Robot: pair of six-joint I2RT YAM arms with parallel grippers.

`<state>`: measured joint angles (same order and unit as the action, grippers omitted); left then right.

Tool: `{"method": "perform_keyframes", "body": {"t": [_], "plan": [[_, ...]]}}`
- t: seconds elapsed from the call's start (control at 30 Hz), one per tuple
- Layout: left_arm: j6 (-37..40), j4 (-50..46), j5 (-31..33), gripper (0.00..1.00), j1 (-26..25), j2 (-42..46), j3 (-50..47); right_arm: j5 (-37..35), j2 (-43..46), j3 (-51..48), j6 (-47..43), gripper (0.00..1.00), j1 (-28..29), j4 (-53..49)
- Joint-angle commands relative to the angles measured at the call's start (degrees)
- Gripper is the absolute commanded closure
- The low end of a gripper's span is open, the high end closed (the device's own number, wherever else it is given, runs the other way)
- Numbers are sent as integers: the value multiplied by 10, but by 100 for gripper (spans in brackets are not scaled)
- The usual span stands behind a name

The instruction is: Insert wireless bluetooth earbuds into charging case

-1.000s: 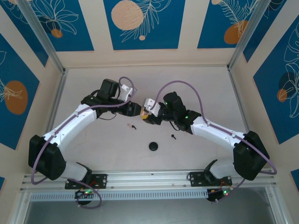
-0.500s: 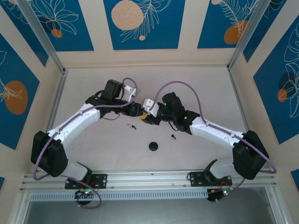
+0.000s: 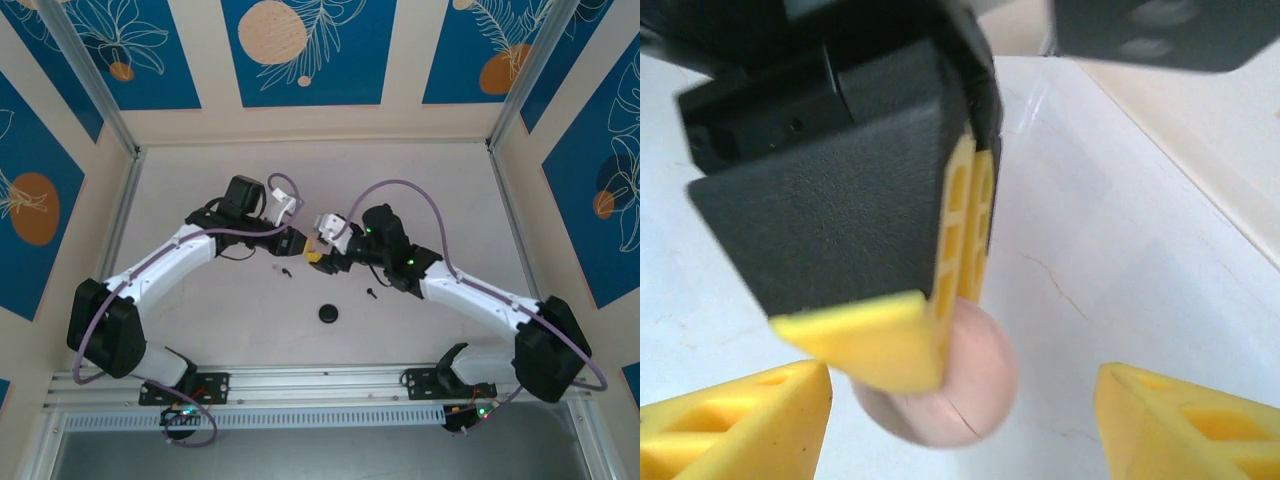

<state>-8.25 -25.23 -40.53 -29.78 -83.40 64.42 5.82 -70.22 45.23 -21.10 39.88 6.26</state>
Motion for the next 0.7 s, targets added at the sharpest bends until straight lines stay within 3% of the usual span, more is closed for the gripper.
{"method": "perform_keyframes", "body": {"t": [0.0, 0.13, 0.2, 0.37, 0.67], "plan": [[84, 46, -69, 88, 5, 15, -25, 114, 55, -17, 19, 30, -39, -35], [121, 157, -141, 89, 5, 46, -83, 262, 81, -14, 21, 32, -117, -96], [129, 228, -168, 89, 5, 65, -122, 311, 82, 0, 2, 39, -143, -134], [146, 380, -199, 91, 5, 104, -197, 331, 55, 55, -72, 44, -149, -249], [211, 307, -208, 91, 5, 113, -179, 368, -24, 133, -153, 50, -118, -334]]}}
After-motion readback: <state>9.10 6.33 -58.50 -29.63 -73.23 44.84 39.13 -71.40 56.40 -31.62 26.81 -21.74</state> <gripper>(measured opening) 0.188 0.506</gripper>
